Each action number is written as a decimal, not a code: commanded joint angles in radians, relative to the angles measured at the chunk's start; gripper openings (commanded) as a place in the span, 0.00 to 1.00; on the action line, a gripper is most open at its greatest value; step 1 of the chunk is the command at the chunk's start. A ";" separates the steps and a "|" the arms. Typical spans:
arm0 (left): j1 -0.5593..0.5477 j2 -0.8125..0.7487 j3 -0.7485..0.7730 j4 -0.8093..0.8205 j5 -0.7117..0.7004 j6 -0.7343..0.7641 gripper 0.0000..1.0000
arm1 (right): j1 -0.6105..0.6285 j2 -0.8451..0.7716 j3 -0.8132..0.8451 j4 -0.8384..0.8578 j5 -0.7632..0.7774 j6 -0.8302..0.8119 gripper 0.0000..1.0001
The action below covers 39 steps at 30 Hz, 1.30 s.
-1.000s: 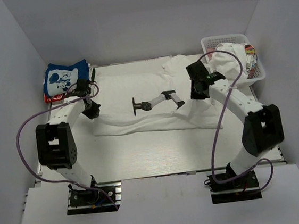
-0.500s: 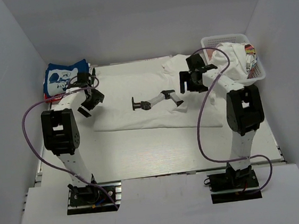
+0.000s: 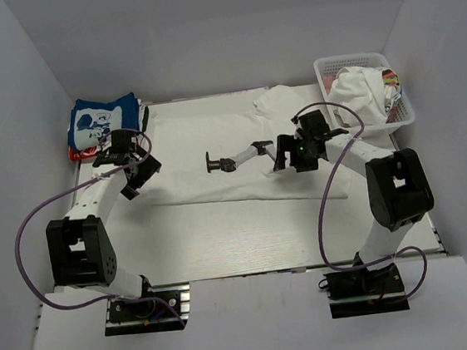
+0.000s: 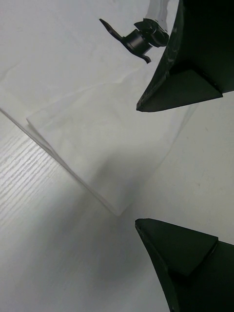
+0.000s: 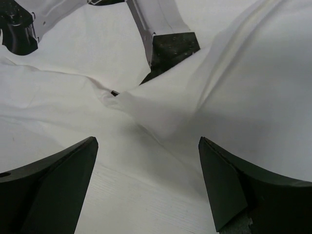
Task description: Fold and stack the t-shirts
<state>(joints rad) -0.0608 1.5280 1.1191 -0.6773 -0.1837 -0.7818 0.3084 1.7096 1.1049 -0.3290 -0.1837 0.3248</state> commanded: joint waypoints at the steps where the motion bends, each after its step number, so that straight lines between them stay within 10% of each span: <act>1: -0.002 -0.083 -0.037 -0.007 0.012 0.012 1.00 | 0.009 0.054 0.010 0.085 -0.069 0.029 0.90; 19: -0.002 -0.106 -0.018 -0.042 0.012 0.012 1.00 | 0.032 0.288 0.392 0.177 -0.004 0.157 0.90; 31: -0.020 0.115 -0.028 0.261 0.413 0.078 1.00 | -0.028 -0.113 -0.100 0.090 0.315 0.126 0.90; 39: -0.030 0.225 -0.106 0.263 0.371 0.078 1.00 | -0.098 -0.119 -0.244 0.103 0.277 0.114 0.90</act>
<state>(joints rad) -0.0849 1.7638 1.0672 -0.4145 0.1844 -0.7174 0.2127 1.6009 0.9005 -0.2394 0.1020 0.4530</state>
